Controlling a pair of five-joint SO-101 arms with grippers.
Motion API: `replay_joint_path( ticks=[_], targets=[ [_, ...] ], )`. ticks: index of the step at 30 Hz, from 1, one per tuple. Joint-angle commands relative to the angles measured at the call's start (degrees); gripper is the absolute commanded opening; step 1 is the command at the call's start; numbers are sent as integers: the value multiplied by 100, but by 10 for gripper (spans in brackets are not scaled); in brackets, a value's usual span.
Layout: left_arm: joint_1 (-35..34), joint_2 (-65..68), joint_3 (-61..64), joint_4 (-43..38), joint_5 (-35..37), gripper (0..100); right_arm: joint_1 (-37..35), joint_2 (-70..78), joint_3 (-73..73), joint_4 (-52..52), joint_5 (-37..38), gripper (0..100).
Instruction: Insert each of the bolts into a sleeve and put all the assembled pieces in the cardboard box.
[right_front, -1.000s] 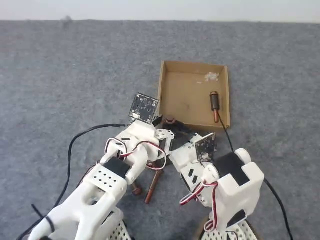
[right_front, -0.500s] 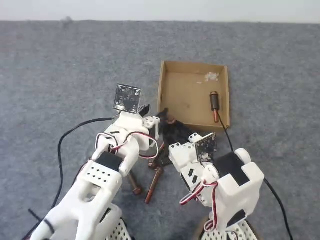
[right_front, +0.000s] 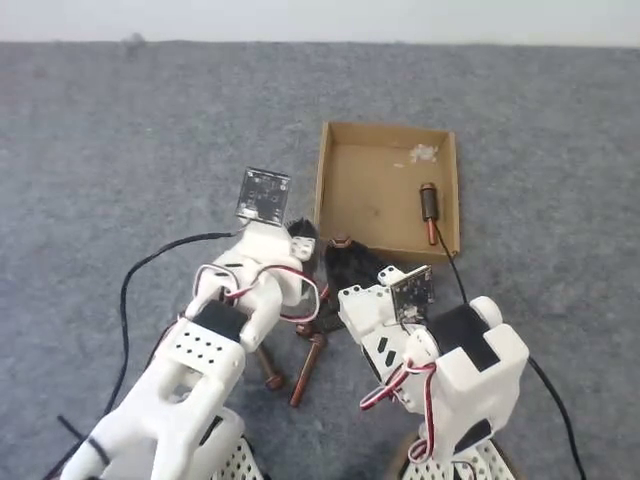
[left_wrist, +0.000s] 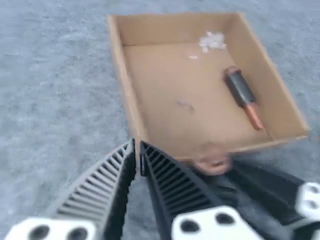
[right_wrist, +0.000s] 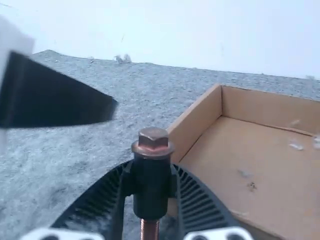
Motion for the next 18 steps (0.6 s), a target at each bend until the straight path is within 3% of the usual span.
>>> replay_joint_path(
  ticks=[1, 7, 12, 18],
  targets=[
    [-730, -167, -295, -229, -88, 15, 198, -110, -97, -145, 79, 6],
    [-1837, -26, 321, -633, -18, 16, 224, -136, -70, -198, 79, 6],
    [-1996, -18, 848, -923, -325, 16, 215, -699, 273, -4, 79, 6],
    [-1996, -18, 857, -923, -369, 17, 382, -1912, 484, 1297, 79, 6]
  ],
)
